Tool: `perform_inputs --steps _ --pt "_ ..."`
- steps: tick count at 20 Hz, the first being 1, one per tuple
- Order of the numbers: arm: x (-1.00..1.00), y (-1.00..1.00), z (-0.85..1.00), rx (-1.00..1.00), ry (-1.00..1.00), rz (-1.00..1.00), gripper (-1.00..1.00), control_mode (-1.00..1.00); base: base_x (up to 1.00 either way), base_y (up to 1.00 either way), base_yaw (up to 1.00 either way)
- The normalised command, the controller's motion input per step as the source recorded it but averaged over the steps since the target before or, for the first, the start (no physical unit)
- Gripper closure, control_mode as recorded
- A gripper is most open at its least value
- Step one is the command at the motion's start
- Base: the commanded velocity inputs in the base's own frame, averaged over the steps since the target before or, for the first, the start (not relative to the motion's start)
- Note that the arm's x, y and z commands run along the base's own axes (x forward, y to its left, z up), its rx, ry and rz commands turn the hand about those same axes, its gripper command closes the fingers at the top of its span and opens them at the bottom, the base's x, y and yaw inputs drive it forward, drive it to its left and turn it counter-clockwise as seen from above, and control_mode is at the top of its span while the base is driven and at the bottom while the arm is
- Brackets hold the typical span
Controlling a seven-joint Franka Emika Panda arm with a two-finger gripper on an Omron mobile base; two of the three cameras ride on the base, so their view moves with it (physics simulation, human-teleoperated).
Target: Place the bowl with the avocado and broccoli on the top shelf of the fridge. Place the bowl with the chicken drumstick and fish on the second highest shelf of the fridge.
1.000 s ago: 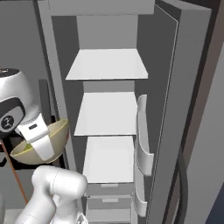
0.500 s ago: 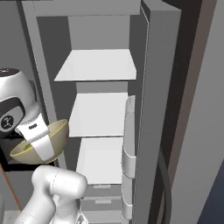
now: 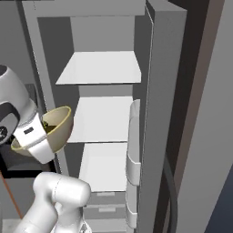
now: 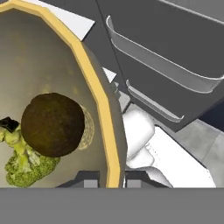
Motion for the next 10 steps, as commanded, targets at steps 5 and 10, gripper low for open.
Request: perform_inputs --steps 5,10 --pt "-0.06 -0.29 0.77 0.15 -0.29 -0.07 1.00 -1.00 0.00 0.00 0.00" --pt "0.02 -0.28 0.98 0.12 -0.16 -0.06 1.00 -1.00 0.00 0.00 0.00"
